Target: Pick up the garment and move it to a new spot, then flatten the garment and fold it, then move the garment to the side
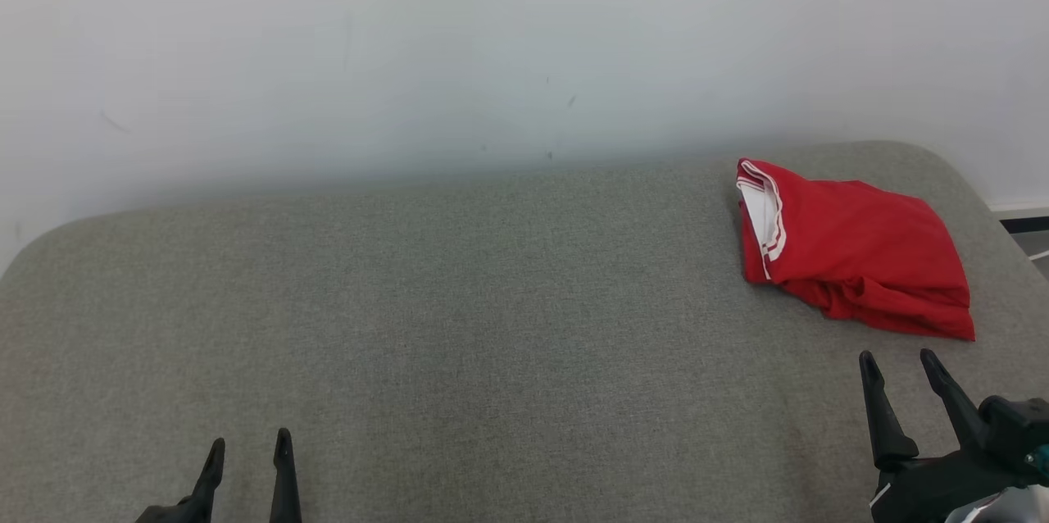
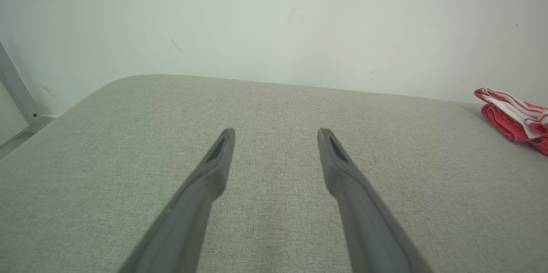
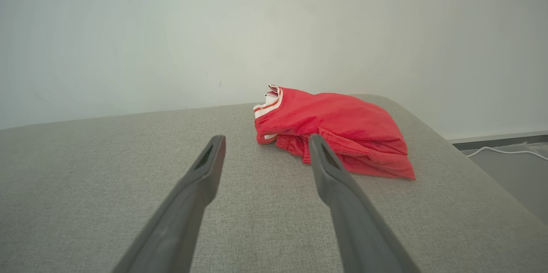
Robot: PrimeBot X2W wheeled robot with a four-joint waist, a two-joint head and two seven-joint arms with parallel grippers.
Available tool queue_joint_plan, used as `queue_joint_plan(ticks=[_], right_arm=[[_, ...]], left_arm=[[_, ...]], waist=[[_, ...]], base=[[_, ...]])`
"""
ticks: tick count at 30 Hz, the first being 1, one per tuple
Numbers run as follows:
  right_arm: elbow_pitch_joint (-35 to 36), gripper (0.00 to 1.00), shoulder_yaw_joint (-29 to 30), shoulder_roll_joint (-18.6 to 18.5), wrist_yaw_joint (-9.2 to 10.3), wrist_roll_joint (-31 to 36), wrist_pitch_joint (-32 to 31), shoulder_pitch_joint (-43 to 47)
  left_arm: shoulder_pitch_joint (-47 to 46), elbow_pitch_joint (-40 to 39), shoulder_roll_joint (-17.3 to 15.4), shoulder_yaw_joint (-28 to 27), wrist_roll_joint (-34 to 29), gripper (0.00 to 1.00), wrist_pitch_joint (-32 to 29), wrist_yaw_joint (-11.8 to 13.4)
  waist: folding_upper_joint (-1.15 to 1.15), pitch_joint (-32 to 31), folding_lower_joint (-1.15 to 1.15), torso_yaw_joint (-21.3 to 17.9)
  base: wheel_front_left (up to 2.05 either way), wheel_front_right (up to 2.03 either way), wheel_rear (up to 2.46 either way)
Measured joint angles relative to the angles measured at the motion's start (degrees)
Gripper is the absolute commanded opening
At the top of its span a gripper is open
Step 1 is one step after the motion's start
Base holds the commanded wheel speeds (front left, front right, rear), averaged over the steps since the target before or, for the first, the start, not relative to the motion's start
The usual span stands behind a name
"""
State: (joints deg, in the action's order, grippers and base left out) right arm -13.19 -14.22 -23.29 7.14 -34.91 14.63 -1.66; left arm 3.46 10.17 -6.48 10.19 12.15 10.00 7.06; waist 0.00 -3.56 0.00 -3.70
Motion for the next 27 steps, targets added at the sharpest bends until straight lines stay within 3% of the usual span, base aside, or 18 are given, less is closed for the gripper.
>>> queue_joint_plan(ticks=[27], right_arm=[[2.8,1.0,4.1,3.2,0.0,5.7,0.0,1.4]], left_arm=[[1.0,-2.4,0.8,-0.4,-0.6,1.0,-2.0,0.0]], waist=[[0.0,0.5,0.0,0.5]], base=[[0.0,0.0,0.0]])
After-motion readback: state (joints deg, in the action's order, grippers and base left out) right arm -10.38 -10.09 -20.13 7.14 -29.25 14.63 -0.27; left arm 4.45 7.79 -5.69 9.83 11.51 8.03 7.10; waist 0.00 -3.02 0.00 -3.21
